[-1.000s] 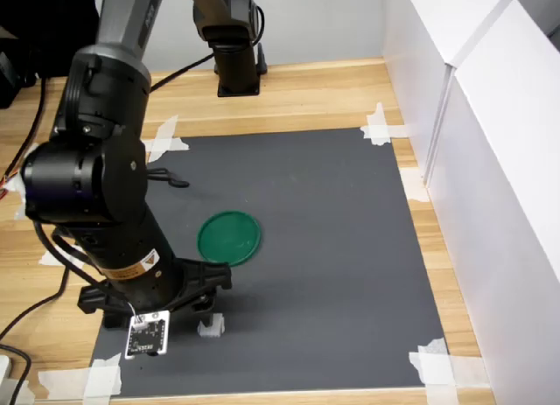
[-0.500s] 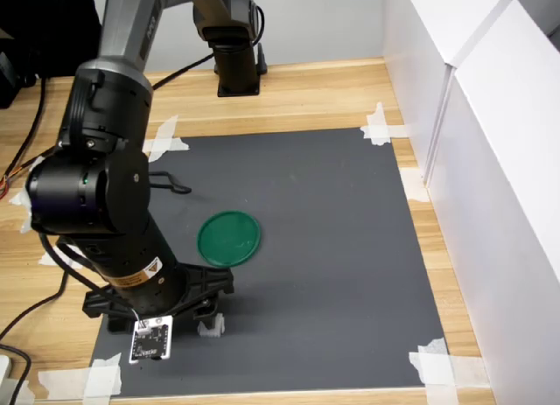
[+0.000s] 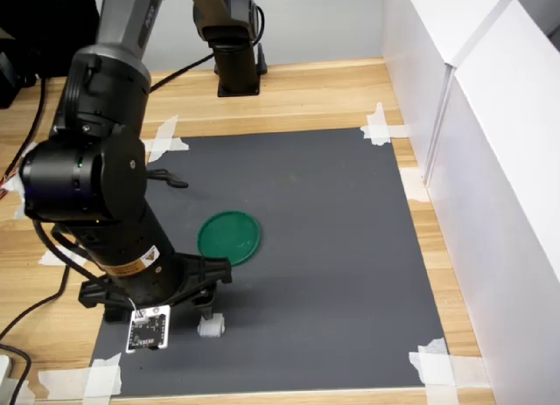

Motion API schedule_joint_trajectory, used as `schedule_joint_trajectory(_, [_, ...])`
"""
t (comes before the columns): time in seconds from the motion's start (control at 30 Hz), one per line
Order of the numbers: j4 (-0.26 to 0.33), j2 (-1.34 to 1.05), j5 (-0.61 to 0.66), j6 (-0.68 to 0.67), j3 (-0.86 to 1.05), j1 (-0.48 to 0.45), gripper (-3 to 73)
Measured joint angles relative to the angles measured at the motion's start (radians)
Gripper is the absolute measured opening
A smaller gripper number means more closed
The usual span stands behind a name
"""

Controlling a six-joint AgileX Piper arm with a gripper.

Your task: Grasp a white terminal and put it on the green lid.

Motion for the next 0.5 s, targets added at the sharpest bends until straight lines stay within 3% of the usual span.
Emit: schedule_joint_trajectory(0.5, [0.011, -0.015, -0.002, 0.033, 0.0, 0.069, 70.5])
